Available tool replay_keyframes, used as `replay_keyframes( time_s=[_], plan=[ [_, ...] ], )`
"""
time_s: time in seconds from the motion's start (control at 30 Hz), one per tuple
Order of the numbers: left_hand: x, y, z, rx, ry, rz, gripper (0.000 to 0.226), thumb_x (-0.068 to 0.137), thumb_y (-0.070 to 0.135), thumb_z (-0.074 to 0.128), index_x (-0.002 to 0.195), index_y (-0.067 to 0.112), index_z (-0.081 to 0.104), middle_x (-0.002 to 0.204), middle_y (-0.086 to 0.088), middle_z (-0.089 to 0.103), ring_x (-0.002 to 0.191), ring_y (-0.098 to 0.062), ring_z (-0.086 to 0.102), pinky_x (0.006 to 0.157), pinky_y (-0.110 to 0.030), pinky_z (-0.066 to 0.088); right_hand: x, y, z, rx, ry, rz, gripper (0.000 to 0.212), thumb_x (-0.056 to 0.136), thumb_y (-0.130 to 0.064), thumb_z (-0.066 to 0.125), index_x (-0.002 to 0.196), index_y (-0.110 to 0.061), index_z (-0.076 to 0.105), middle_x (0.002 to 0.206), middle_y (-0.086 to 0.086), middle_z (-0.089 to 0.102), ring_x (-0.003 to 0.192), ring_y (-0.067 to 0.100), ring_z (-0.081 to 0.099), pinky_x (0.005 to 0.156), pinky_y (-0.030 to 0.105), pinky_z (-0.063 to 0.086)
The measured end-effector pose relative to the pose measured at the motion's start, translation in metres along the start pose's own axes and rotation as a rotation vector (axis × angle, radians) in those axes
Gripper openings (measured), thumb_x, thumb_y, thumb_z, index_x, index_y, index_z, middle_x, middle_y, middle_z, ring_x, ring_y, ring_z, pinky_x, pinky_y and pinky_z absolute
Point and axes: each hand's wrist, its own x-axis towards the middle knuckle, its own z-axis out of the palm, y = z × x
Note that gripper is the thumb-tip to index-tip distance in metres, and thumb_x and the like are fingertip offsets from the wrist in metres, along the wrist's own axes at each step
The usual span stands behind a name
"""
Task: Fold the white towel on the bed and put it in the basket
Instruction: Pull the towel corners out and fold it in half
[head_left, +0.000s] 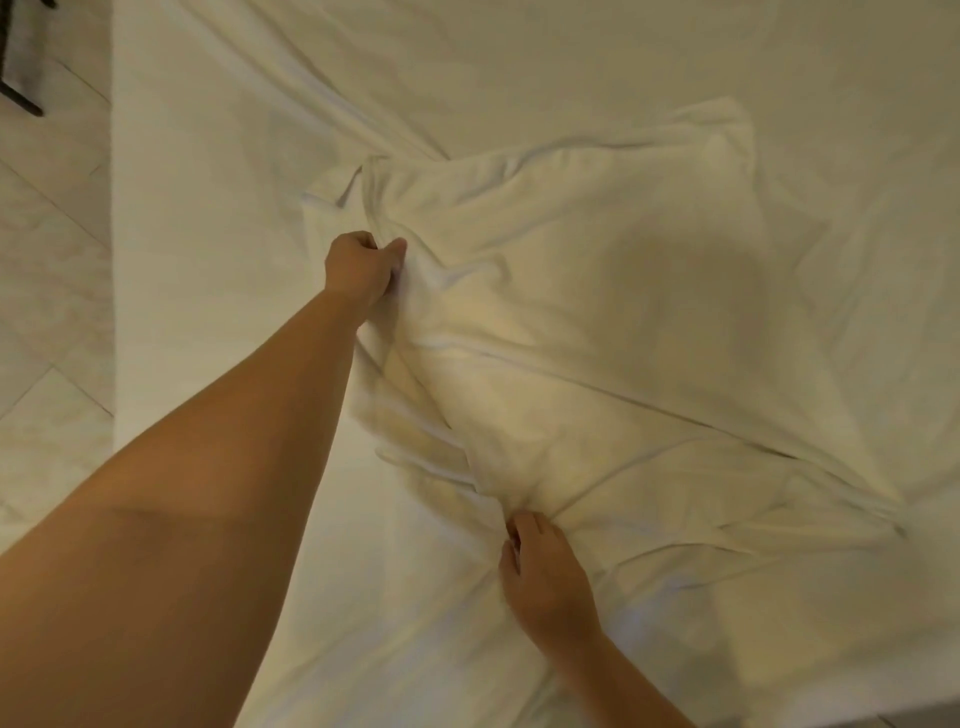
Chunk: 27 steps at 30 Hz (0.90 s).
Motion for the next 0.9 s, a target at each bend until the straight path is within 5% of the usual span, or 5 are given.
replay_keyframes(
  time_s=[0.17,0.4,0.63,0.73,0.9],
  plan=[
    [-0.003,0.007,0.0,-0.1,-0.002,0.009,0.03,0.076,0.044,0.07,0.075,0.018,0.056,0.079,-0.009,0.058,0.072,-0.022,0.057,0.067,-0.036,0.051,-0.004,-0.001,-0.001,-0.124,-0.02,0.05,0.023,0.082,-0.048,0.058,0.09,-0.027,0.052,0.084,-0.007,0.058,0.078,0.02,0.058,0.061,0.038,0.052],
    [-0.001,0.009,-0.009,-0.117,0.02,0.033,0.023,0.077,0.048,0.068,0.071,0.027,0.061,0.078,-0.005,0.063,0.074,-0.023,0.062,0.073,-0.053,0.062,-0.003,0.0,-0.003,0.037,0.016,0.032,0.022,0.1,-0.042,0.045,0.088,-0.027,0.054,0.078,-0.007,0.058,0.074,0.017,0.058,0.062,0.035,0.049],
    [-0.011,0.024,-0.013,-0.143,0.029,0.038,0.015,0.085,0.041,0.068,0.079,0.027,0.065,0.093,-0.007,0.068,0.091,-0.031,0.071,0.069,-0.055,0.064,0.001,-0.015,-0.011,0.362,-0.117,-0.063,0.015,0.096,-0.029,0.056,0.085,-0.022,0.065,0.079,-0.007,0.061,0.074,0.008,0.057,0.07,0.03,0.048],
    [-0.012,0.023,-0.014,-0.155,0.024,0.042,0.014,0.086,0.04,0.068,0.082,0.027,0.066,0.098,-0.01,0.071,0.097,-0.031,0.073,0.07,-0.053,0.065,0.001,-0.02,-0.006,0.271,-0.181,0.022,0.027,0.097,-0.037,0.052,0.08,-0.016,0.056,0.073,-0.002,0.058,0.068,0.013,0.055,0.066,0.035,0.047],
    [-0.011,0.021,-0.015,-0.176,0.013,0.033,0.016,0.087,0.04,0.069,0.091,0.024,0.069,0.107,-0.012,0.074,0.098,-0.029,0.073,0.07,-0.051,0.065,0.008,-0.031,-0.006,0.042,-0.047,0.268,0.036,0.087,-0.051,0.064,0.104,-0.026,0.046,0.101,-0.007,0.058,0.088,0.023,0.065,0.065,0.037,0.046]
  ],
)
